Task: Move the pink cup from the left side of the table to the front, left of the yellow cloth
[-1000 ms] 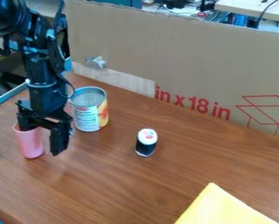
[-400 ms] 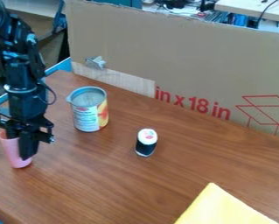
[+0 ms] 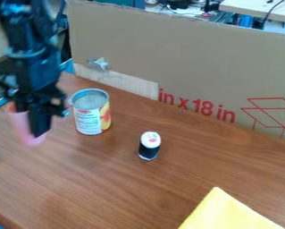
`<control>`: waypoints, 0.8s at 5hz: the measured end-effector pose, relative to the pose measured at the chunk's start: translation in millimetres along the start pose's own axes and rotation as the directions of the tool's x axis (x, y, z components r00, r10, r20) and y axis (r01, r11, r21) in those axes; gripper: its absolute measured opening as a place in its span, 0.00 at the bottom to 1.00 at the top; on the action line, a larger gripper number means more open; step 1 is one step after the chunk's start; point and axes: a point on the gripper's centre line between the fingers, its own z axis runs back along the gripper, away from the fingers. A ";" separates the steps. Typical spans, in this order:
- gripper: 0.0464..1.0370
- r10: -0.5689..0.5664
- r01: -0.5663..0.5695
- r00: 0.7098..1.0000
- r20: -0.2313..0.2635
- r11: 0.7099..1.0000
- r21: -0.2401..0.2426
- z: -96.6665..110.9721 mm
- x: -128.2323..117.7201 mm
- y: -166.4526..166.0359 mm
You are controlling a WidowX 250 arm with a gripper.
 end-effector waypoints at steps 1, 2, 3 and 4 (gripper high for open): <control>0.09 -0.116 0.116 0.992 -0.041 0.993 -0.001 4.9 -5.8 -48.5; 0.09 -0.304 0.305 0.950 -0.068 0.952 0.016 -9.2 -16.7 -101.8; 0.09 -0.365 0.369 0.923 -0.120 0.929 0.013 -24.9 -30.3 -135.9; 0.09 -0.430 0.438 0.892 -0.140 0.899 0.025 -40.8 -46.1 -153.1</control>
